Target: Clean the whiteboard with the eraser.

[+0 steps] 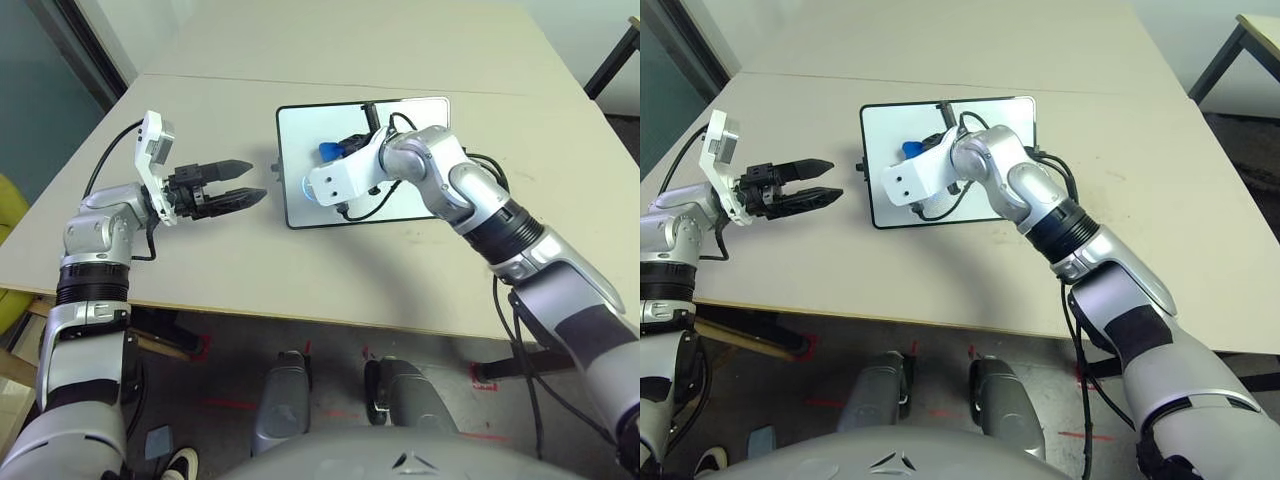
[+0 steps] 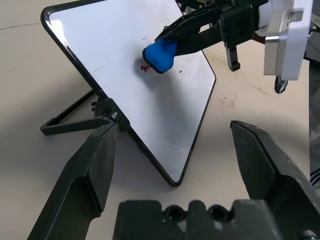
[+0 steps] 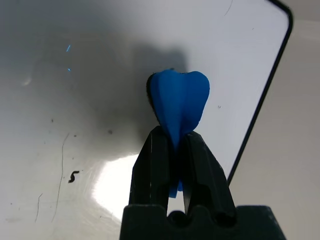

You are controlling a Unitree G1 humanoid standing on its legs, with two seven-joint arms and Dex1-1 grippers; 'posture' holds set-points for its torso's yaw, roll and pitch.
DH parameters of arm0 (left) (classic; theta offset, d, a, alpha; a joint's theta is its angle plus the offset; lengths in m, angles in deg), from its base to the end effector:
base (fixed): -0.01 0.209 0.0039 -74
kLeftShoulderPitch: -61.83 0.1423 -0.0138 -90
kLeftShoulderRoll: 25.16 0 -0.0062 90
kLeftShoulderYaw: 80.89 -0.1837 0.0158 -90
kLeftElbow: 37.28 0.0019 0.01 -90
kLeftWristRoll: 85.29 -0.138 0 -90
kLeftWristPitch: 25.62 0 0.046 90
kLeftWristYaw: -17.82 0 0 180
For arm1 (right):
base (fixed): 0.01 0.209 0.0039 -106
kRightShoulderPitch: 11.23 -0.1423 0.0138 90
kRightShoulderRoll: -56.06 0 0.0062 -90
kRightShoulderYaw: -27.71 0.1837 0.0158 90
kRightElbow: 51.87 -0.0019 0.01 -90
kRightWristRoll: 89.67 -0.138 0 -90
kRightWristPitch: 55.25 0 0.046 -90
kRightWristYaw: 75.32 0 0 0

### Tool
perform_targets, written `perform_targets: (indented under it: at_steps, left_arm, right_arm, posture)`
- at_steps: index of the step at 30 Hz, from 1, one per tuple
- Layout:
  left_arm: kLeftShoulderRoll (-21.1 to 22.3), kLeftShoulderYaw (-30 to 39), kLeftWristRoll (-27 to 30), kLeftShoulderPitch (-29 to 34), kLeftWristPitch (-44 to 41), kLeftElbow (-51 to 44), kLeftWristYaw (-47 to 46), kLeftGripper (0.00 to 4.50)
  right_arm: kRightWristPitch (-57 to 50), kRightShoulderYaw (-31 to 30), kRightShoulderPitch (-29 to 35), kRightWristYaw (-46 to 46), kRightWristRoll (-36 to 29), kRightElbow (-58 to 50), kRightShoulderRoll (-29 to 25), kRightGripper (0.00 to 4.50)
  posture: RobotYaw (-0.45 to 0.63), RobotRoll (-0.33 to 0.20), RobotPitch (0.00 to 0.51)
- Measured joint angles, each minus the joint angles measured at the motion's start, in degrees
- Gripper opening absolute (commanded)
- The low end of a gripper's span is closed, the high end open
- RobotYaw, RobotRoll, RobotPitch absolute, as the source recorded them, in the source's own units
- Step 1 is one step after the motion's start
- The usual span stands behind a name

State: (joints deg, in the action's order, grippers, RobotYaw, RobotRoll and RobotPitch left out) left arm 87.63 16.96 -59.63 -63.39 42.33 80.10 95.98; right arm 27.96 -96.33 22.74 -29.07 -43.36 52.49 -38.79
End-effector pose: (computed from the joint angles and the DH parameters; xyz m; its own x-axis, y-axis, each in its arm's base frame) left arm 0.2944 0.3002 0.1624 0.4422 -0.8924 -0.0893 0.8885 0.4495 -0.0924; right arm 0.3125 -0.0688 0.2144 0.7540 0.4913 -0.4360 -0.3352 -0.2830 -0.8986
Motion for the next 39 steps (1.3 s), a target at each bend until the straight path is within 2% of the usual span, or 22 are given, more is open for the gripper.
perform_targets:
  at_steps: [9,22,39]
  left_arm:
    - [-0.3,0.0,0.0,0.0,0.0,0.0,0.0,4.5]
    - [-0.2,0.0,0.0,0.0,0.0,0.0,0.0,4.5]
    - [-0.3,-0.1,0.0,-0.6,0.1,0.4,0.0,4.5]
  right_arm:
    - [2.3,-1.6,-0.7,-6.8,2.5,7.6,2.9,0.14]
    - [3.0,-3.5,-2.1,-6.6,3.5,9.6,7.3,0.14]
    - [3.5,-2.9,-2.0,-3.5,4.2,5.4,-2.7,0.14]
  posture:
    - [0.21,0.0,0.115]
    - [0.22,0.0,0.11]
    - [0.18,0.0,0.108]
